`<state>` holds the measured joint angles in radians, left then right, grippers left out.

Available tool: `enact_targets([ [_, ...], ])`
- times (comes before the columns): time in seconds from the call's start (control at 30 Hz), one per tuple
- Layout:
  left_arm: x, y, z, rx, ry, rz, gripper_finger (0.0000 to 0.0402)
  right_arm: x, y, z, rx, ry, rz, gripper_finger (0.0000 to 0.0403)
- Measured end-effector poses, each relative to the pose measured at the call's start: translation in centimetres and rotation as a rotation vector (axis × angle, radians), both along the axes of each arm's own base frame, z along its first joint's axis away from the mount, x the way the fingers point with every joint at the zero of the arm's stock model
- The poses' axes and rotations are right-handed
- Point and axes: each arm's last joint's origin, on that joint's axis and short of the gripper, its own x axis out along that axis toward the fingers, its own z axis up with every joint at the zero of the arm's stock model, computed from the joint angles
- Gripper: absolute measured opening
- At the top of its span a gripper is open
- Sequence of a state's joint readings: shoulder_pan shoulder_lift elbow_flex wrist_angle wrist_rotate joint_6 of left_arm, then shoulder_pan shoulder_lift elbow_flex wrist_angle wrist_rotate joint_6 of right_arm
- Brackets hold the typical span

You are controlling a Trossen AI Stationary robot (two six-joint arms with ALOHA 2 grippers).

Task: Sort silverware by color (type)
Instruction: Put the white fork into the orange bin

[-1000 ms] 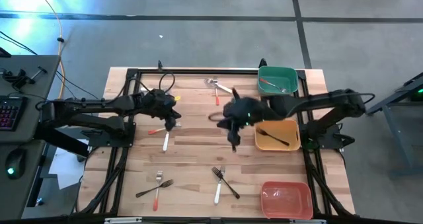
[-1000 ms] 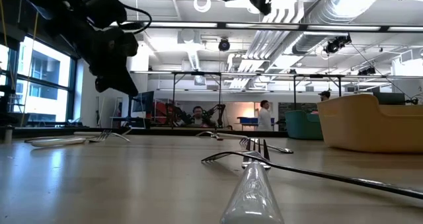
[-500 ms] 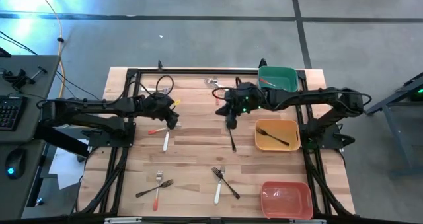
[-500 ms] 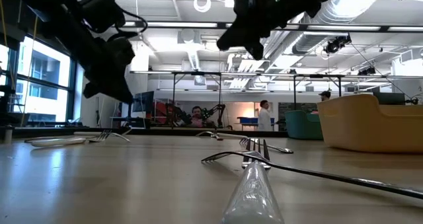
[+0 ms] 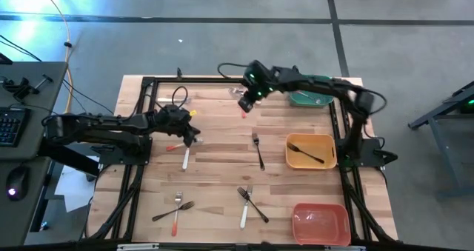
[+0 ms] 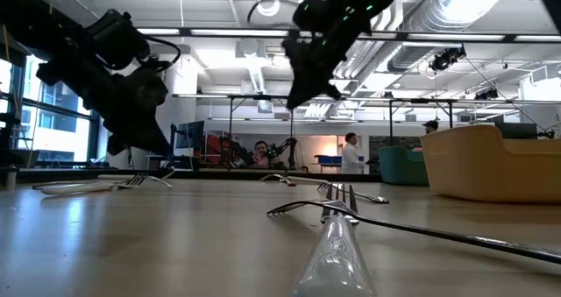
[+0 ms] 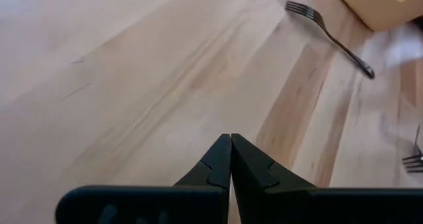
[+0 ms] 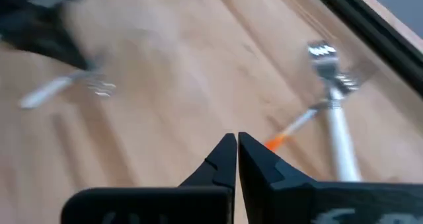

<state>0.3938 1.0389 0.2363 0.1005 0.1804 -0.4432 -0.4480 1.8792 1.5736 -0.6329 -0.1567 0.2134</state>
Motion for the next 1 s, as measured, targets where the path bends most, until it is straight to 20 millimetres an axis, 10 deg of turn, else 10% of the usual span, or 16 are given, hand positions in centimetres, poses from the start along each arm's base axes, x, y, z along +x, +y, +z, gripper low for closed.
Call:
enact_targets([
  [0.23, -0.1, 0.3, 0.0, 0.014, -0.009, -0.058, 0.0, 2.1, -5.3, -4.2, 0.057, 0.298, 0.03, 0.0009],
  [0.63, -0.1, 0.3, 0.0, 0.009, -0.011, -0.051, 0.0, 3.5, -9.2, -9.6, 0.078, 0.454, 0.035, 0.0143],
  [1.0, -0.2, 0.4, 0.0, -0.009, -0.006, 0.016, 0.0, 3.0, -10.2, -11.3, 0.131, 0.466, 0.032, 0.0103],
])
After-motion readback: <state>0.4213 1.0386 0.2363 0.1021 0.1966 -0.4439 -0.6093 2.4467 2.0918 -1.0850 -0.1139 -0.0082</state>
